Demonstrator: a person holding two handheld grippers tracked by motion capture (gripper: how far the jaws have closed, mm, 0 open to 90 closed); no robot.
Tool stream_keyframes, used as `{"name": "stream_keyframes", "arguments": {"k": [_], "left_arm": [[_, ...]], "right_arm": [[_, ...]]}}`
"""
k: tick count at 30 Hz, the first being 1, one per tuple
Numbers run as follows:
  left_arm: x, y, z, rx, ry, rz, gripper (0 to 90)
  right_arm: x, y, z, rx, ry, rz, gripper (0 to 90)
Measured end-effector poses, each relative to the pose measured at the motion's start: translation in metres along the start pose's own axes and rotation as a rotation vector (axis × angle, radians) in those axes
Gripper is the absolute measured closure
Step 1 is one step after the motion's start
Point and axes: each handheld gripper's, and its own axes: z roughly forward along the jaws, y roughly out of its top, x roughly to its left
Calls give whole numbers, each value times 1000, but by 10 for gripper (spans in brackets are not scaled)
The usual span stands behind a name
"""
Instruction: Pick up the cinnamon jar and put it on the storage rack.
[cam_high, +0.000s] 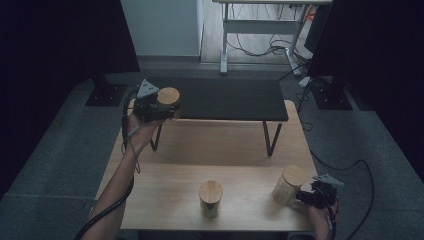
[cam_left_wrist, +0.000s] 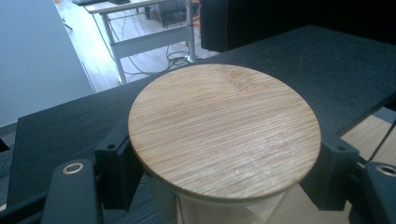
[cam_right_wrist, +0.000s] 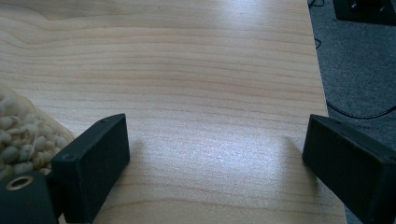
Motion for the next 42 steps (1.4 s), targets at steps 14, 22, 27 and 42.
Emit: {"name": "stream_keyframes", "arguments": {"k": [14, 22, 27, 42], "left_arm": [[10, 3, 11, -6, 10, -29, 256], [15, 4, 16, -5, 12, -41, 255], [15, 5, 16, 1, 15, -38, 252], [10, 3, 18, 17, 42, -13, 43]], "right_arm": [[0, 0, 0, 0, 0, 0, 69], [0, 0, 0, 0, 0, 0, 69], [0, 0, 0, 0, 0, 0, 69], [0, 0, 0, 0, 0, 0, 68]]}}
